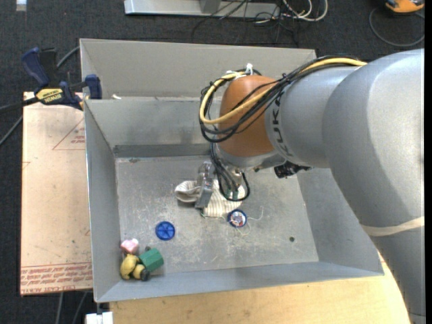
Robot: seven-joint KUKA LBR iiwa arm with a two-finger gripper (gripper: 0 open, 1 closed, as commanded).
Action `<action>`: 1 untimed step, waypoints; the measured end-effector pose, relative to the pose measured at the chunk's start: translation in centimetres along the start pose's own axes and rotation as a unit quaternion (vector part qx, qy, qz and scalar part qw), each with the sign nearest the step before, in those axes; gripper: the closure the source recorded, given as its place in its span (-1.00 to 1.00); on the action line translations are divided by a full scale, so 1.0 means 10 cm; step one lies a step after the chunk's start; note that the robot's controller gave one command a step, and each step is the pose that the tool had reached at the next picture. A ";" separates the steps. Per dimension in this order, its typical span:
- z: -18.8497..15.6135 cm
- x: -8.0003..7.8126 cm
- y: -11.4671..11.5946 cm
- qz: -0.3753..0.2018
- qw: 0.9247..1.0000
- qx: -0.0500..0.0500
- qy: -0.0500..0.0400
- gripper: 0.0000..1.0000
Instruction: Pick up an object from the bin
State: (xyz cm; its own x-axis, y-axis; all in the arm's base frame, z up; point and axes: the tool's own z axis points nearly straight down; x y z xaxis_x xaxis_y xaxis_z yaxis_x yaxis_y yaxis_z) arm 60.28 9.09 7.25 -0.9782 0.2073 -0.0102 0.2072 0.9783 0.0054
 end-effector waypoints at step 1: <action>0.00 0.00 0.00 0.000 1.000 0.000 0.000 1.00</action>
Offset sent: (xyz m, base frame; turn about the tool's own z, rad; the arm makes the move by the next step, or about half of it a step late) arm 0.0000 0.0000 0.0000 0.0000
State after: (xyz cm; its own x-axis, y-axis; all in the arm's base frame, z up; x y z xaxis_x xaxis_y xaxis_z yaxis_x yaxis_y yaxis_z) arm 60.28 9.08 7.25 -0.9780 0.2082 -0.0101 0.2082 0.9781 0.0058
